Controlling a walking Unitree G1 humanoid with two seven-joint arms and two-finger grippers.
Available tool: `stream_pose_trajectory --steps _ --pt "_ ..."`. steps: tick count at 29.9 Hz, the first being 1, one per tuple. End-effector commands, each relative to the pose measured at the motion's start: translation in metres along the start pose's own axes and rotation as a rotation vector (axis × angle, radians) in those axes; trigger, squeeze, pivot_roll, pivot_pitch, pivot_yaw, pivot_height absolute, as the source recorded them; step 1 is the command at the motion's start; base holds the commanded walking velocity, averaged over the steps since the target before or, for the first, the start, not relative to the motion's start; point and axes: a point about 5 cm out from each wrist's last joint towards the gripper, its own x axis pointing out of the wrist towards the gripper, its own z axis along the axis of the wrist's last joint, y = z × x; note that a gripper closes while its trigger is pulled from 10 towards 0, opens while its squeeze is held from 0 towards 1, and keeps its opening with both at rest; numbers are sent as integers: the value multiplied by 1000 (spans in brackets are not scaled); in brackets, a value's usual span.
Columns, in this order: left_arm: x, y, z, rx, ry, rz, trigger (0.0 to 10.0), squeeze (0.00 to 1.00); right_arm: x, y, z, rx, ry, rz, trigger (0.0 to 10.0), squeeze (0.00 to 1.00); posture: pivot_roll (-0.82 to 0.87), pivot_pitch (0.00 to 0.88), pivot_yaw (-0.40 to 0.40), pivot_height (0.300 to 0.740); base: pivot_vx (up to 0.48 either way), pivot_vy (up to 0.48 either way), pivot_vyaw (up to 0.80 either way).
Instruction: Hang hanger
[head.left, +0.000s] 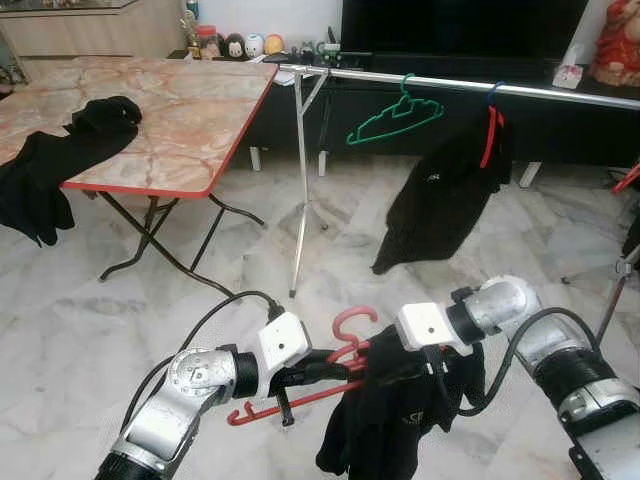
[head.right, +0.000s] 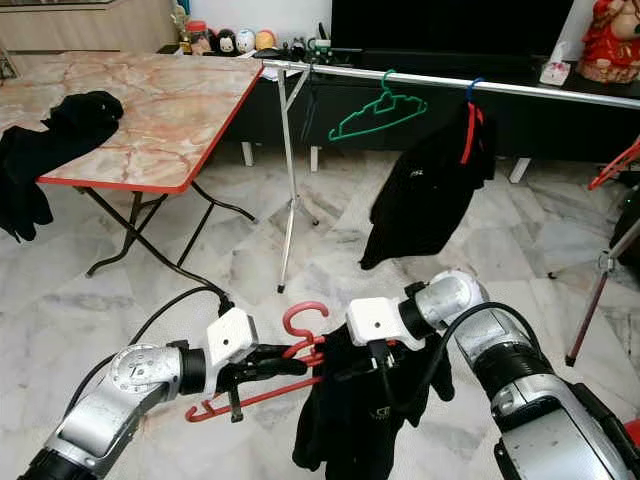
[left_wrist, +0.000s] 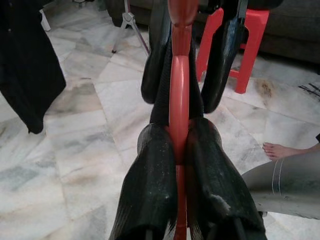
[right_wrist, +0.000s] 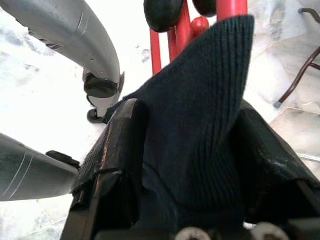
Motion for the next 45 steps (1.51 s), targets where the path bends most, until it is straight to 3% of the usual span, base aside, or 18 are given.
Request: stream_pose_trajectory --steps 1,13,14,19,33,34,36,37,39,40,45 --pt "2 3 19 70 -54 -1 10000 0 1 -1 2 -2 8 28 0 0 -131 0 9 732 0 0 0" --pt "3 2 19 117 -33 -20 10000 0 1 -2 1 27 13 26 0 0 -131 0 6 732 0 0 0" --pt "3 1 18 131 -18 -25 10000 0 0 -3 1 22 20 19 10000 0 -132 0 5 732 0 0 0" --pt "2 2 18 200 25 -32 10000 0 -2 -6 1 30 29 16 10000 0 -132 0 3 732 0 0 0" --pt "5 0 21 244 30 -49 10000 0 -3 -9 0 46 49 4 10000 0 -132 0 -2 732 0 0 0" --pt "6 0 23 247 23 -43 10000 0 -1 -7 0 51 46 23 5608 0 -129 0 -6 732 0 0 0" --pt "7 1 24 250 19 -39 10000 0 0 -6 -1 55 46 36 5608 0 -129 0 -6 732 0 0 0" --pt "8 1 25 253 14 -35 10000 0 1 -5 -1 62 50 50 2118 0 -129 0 -5 732 0 0 0" --pt "8 1 25 253 13 -34 10000 0 2 -5 -2 63 51 52 1725 0 -130 0 -6 732 0 0 0" --pt "8 1 25 252 12 -33 10000 0 2 -4 -2 65 49 55 0 0 -130 0 -6 732 0 0 0" --pt "8 1 26 250 8 -29 10000 0 3 -4 -2 75 45 59 0 0 -130 0 -6 732 0 0 0"
